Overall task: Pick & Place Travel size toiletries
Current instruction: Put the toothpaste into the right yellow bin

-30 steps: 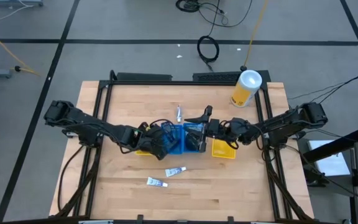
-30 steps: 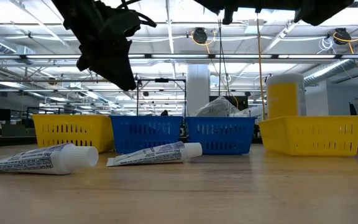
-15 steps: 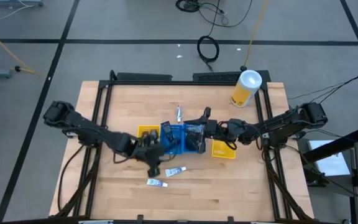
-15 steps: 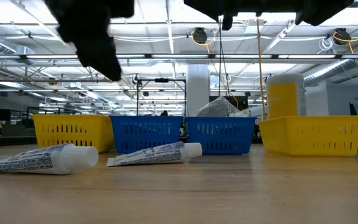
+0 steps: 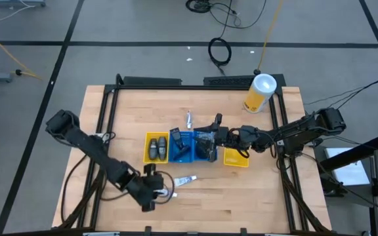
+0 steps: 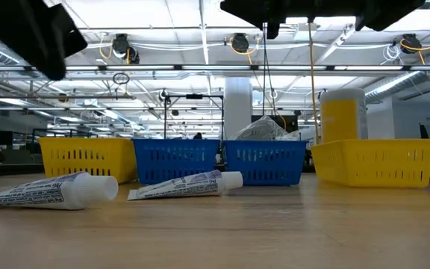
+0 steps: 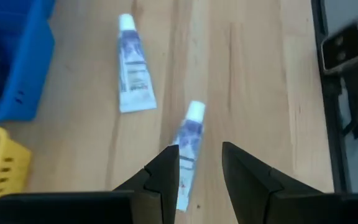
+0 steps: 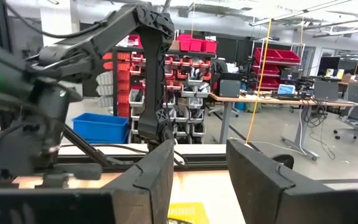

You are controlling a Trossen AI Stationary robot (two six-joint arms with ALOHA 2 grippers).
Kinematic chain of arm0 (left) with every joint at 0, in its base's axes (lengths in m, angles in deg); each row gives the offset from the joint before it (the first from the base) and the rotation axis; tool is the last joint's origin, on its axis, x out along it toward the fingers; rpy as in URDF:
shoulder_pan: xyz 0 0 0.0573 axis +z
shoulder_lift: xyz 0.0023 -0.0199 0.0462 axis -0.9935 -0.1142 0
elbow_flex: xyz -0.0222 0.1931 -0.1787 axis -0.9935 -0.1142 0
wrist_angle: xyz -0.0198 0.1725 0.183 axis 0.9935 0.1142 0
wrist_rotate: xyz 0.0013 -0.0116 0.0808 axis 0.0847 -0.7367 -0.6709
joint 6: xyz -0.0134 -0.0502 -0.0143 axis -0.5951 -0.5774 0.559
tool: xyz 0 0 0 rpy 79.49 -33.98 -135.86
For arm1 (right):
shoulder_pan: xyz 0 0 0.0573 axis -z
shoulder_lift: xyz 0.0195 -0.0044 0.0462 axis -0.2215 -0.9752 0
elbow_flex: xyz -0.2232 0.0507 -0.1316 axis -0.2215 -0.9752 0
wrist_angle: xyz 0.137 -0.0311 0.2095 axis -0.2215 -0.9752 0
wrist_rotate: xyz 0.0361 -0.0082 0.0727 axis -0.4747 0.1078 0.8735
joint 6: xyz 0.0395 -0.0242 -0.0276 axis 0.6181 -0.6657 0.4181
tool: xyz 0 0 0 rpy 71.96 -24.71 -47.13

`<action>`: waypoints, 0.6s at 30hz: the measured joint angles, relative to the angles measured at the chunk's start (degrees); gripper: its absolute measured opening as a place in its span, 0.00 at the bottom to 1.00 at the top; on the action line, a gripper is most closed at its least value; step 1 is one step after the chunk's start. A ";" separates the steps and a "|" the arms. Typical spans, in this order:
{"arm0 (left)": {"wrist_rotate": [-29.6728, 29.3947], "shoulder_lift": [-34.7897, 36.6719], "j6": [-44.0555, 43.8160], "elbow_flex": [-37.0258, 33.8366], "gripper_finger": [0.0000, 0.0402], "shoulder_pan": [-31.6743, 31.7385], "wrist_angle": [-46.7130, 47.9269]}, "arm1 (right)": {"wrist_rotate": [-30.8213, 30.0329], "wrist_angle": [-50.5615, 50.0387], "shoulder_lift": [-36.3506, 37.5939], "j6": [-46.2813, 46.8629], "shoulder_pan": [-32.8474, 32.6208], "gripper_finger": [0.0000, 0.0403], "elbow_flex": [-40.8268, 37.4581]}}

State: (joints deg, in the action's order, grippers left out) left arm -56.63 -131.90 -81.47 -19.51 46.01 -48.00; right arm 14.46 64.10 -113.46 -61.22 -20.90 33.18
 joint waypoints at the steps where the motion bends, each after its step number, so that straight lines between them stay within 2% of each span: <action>1: -0.22 -0.84 0.05 -0.01 0.30 -0.47 -0.36 | 0.00 -0.02 0.00 0.00 0.00 0.35 0.00; 11: -1.00 -9.52 0.04 -0.03 0.30 -0.63 -1.56 | 0.00 -0.11 0.00 -0.07 0.02 0.35 0.00; 18: -1.04 -10.43 3.10 -0.04 0.31 0.39 -6.47 | 0.00 -0.15 0.00 -0.17 0.00 0.35 0.00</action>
State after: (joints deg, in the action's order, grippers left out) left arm -57.67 -142.33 -78.37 -19.55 46.40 -54.46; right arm 14.46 63.95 -113.46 -61.40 -20.90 33.18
